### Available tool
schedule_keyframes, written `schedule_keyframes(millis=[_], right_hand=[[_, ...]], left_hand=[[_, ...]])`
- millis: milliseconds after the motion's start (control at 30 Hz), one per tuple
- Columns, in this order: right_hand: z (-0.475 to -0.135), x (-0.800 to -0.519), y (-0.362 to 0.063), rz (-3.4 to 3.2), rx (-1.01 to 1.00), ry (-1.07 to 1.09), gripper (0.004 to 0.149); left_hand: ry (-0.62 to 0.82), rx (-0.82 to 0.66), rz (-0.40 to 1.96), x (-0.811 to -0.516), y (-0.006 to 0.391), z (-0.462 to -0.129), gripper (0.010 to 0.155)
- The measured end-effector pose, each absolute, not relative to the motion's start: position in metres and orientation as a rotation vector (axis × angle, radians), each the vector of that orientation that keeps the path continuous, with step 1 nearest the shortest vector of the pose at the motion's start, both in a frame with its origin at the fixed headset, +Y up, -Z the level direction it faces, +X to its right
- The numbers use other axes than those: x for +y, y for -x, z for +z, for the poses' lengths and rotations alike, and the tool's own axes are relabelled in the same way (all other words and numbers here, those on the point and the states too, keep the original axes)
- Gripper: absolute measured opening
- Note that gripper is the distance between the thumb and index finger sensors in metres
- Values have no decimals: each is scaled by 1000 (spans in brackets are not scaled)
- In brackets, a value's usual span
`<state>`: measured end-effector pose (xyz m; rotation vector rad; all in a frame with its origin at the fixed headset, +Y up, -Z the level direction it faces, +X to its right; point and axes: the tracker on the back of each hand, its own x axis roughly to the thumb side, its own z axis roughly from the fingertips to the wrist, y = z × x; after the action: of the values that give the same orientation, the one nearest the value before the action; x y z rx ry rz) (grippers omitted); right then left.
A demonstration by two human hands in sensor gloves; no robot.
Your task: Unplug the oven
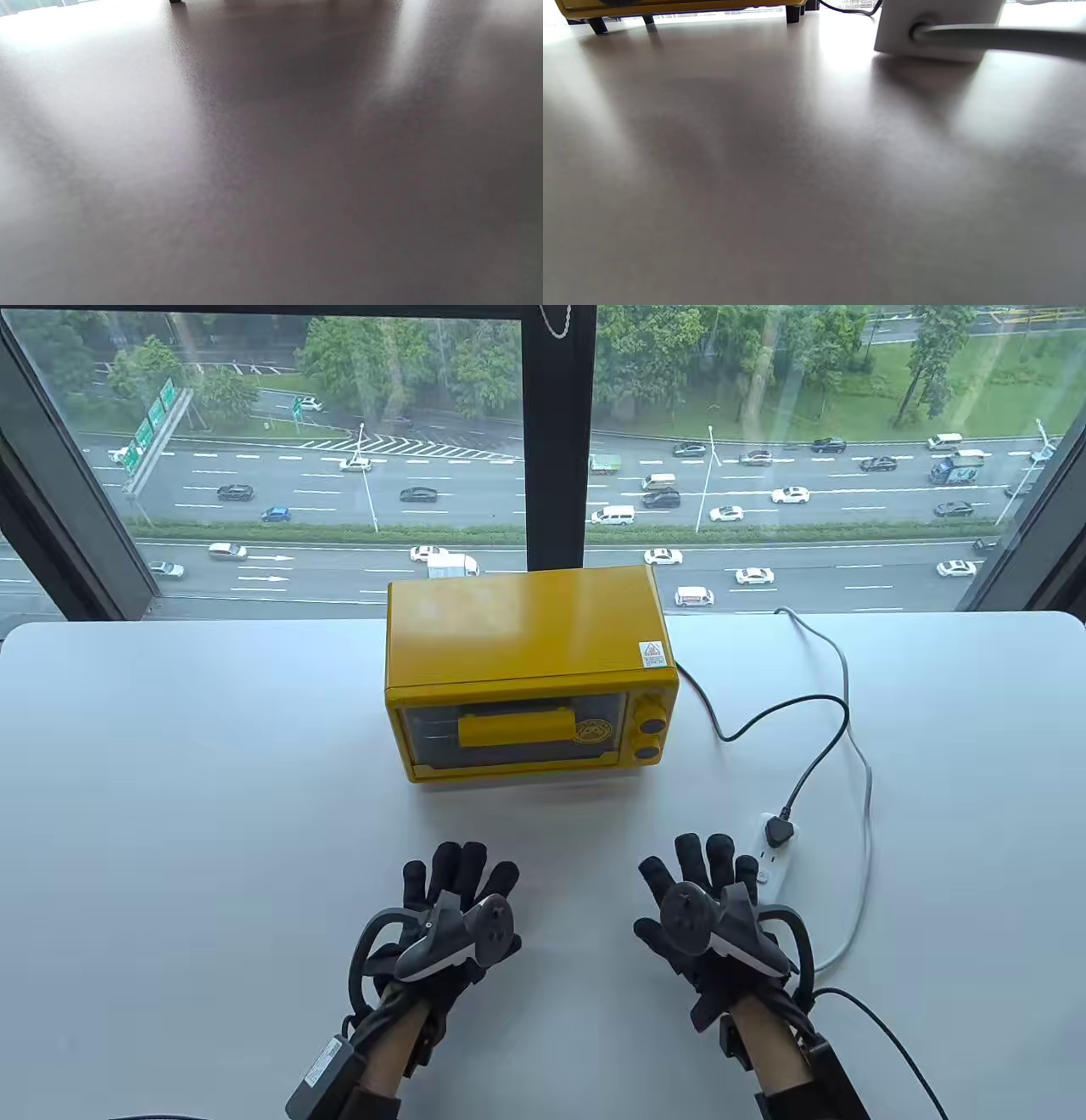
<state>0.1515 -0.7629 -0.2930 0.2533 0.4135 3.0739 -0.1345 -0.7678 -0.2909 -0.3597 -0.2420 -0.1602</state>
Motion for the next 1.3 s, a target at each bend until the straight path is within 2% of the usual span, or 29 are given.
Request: schedule_keyframes(millis=[300,500,767,867,1033,1300], right_hand=[[-292,-758,-155,3084,352,-195,73],[-295,-744,-178,3088,210,0,79],[-309,-730,-216,3011,48,350,94],[-319,-731,-221,2972,120,445,98],[-339,-742,-224,2933,359,624,102],[-354,-753,-229,2868,405,775,94]], left_hand=[[364,-251,-157,-767,133,-290,73],[354,-251,-134,-763,134,-291,74],[338,-253,-124,-762,135,-291,74],[337,-248,-112,-762,136,-291,74],[345,-241,-118,-761,137,-291,74],[349,-230,-106,-760,139,-291,73]])
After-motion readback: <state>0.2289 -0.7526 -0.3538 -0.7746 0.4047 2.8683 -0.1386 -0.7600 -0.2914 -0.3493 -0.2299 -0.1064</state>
